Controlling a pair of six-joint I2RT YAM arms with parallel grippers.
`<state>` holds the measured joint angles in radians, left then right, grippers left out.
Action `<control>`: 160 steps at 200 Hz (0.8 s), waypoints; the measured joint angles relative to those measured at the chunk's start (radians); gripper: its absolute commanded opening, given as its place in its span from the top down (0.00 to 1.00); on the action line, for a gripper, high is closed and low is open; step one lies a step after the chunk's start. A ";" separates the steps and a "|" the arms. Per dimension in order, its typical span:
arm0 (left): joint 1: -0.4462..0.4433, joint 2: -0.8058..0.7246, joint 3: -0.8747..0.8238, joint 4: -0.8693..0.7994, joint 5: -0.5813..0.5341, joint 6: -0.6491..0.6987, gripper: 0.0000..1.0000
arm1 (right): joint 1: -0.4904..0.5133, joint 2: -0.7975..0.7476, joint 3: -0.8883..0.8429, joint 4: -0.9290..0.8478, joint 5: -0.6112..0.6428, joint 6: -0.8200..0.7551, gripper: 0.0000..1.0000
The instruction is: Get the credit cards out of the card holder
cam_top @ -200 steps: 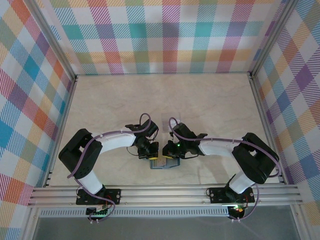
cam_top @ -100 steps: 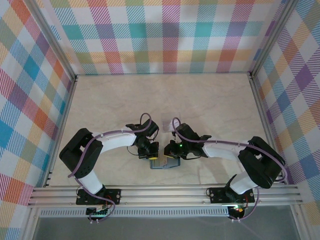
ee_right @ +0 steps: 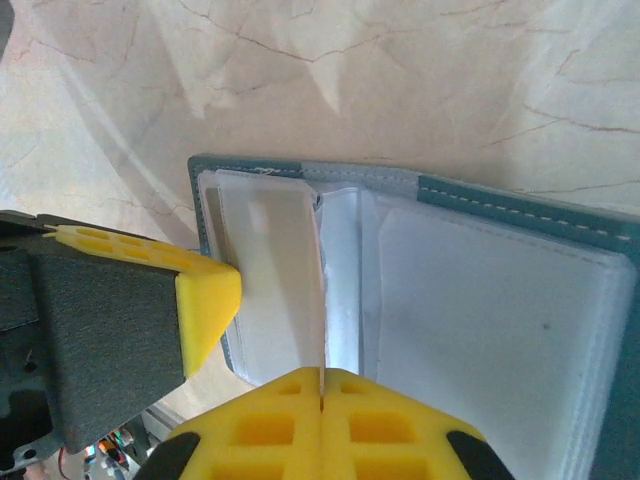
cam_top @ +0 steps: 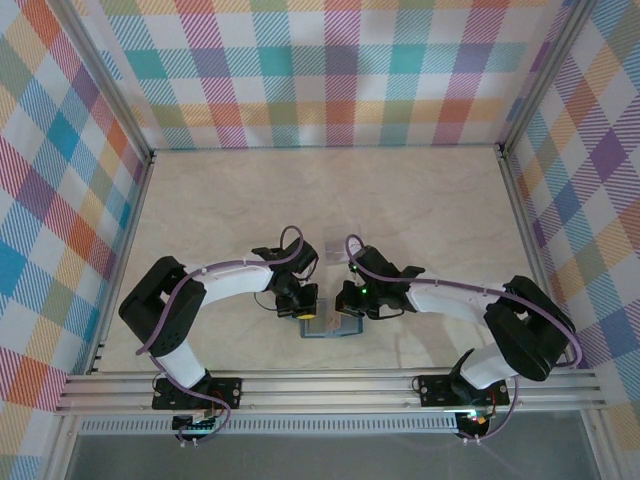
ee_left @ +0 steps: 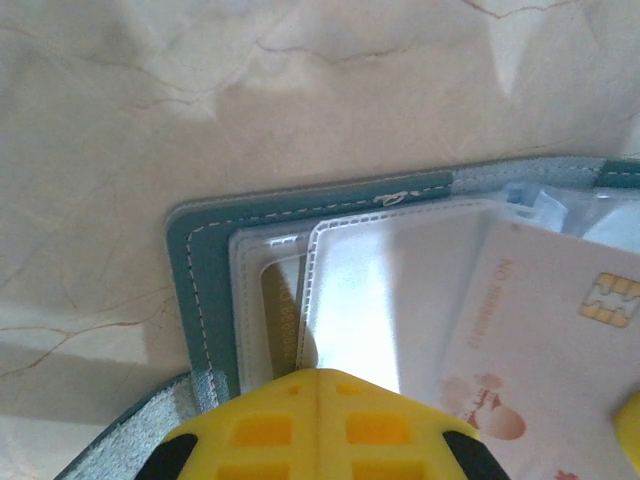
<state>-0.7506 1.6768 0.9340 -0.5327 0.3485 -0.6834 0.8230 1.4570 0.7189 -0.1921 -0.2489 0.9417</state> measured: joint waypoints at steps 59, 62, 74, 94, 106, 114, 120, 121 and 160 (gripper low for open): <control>0.000 -0.008 0.004 -0.029 -0.019 0.000 0.96 | 0.000 -0.023 0.053 -0.160 0.073 -0.067 0.99; 0.000 -0.008 0.004 -0.031 -0.020 0.000 0.96 | 0.000 -0.023 0.061 -0.173 0.079 -0.073 0.99; -0.001 -0.012 0.004 -0.041 -0.028 0.000 0.96 | 0.000 -0.024 0.088 -0.212 0.099 -0.095 0.99; -0.001 -0.018 0.004 -0.053 -0.044 0.000 0.95 | -0.005 -0.024 0.130 -0.267 0.119 -0.135 1.00; -0.001 -0.022 0.004 -0.066 -0.055 0.000 0.95 | -0.006 -0.024 0.151 -0.286 0.119 -0.159 1.00; -0.001 -0.025 0.004 -0.073 -0.060 0.000 0.95 | -0.006 -0.024 0.162 -0.298 0.118 -0.178 0.97; -0.001 -0.027 0.004 -0.078 -0.065 0.000 0.94 | -0.006 -0.024 0.170 -0.304 0.117 -0.195 0.96; -0.001 -0.028 0.004 -0.078 -0.066 0.000 0.94 | -0.006 -0.024 0.172 -0.307 0.116 -0.201 0.96; -0.001 -0.060 0.003 -0.097 -0.090 0.000 0.89 | -0.006 -0.046 0.224 -0.353 0.103 -0.404 1.00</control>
<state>-0.7517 1.6173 0.9375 -0.6300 0.2581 -0.6838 0.8173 1.4109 0.9428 -0.5453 -0.1459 0.5373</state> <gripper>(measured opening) 0.099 0.067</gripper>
